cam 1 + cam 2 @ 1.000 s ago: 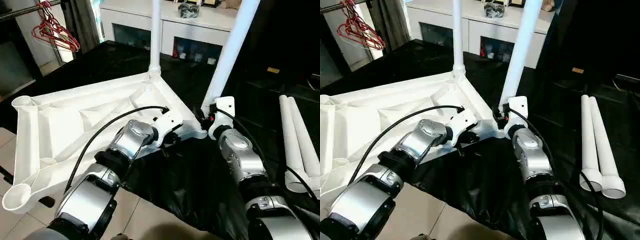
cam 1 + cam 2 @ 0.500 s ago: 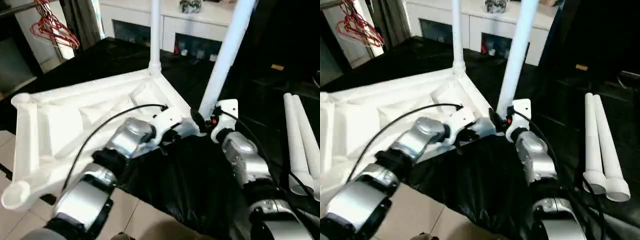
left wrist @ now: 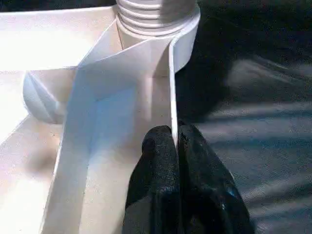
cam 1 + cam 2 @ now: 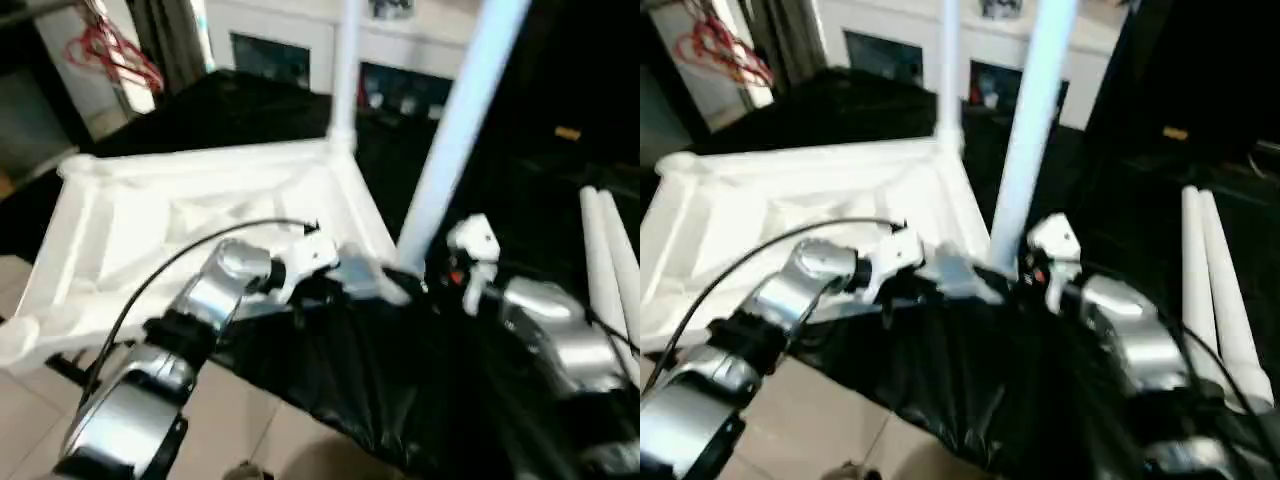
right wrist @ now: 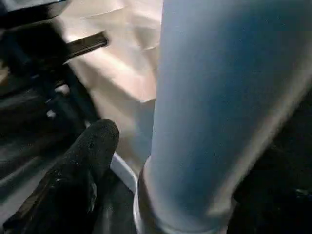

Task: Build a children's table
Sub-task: Insert table leg to table base

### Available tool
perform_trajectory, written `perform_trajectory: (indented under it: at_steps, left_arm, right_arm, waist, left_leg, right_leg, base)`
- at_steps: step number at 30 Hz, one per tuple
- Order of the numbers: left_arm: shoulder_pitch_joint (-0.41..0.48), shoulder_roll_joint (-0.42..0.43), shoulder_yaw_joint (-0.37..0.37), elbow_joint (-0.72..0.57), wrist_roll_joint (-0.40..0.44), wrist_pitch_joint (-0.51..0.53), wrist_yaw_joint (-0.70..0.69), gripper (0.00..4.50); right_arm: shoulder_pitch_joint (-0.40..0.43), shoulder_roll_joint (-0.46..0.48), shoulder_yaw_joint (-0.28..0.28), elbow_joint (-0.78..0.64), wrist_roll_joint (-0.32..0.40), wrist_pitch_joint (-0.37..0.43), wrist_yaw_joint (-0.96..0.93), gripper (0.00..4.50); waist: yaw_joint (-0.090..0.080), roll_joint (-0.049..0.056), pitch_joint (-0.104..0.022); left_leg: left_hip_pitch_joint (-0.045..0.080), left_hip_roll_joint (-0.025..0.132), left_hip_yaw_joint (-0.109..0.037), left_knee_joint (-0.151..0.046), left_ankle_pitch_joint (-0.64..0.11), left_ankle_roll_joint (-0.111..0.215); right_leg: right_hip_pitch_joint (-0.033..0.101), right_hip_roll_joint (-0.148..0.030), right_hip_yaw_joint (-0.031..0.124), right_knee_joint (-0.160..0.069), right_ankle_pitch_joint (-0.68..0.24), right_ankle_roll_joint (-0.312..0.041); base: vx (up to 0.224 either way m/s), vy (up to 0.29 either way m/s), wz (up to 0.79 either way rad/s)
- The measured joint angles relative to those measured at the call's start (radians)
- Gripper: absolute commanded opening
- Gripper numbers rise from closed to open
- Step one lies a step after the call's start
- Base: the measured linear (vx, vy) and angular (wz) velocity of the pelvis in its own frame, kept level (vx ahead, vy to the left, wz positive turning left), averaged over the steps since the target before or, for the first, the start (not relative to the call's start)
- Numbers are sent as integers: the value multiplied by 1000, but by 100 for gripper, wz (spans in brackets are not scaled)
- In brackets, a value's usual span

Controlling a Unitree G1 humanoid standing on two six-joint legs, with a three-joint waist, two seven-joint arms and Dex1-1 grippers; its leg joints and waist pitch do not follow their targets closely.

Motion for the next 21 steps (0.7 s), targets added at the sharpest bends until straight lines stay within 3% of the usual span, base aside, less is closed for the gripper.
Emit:
perform_trajectory:
  at_steps: [6, 13, 21]
  left_arm:
    - [34, 44, -9, -57, -21, -13, -98, 0]
    - [44, 71, -10, -75, -31, -14, -150, 0]
    - [45, 77, -11, -78, -32, -14, -159, 0]
  right_arm:
    - [15, -69, 57, -57, -7, 34, 100, 369]
    - [19, -96, 87, -81, -23, 51, 132, 298]
    - [19, -99, 97, -89, -39, 46, 134, 266]
  waist:
    - [8, 1, 0]
    - [14, 1, 0]
    - [16, 1, 0]
  left_leg:
    - [0, 2, 2, 2, 0, 0]
    - [0, 2, 3, 4, 0, 0]
    - [0, 3, 3, 5, 0, 0]
  right_leg:
    - [0, 0, 0, 3, 0, 0]
    - [0, 0, 0, 4, 0, 0]
    - [0, 0, 0, 5, 0, 0]
  base:
    - [0, 0, 0]
    - [0, 0, 0]
    - [0, 0, 0]
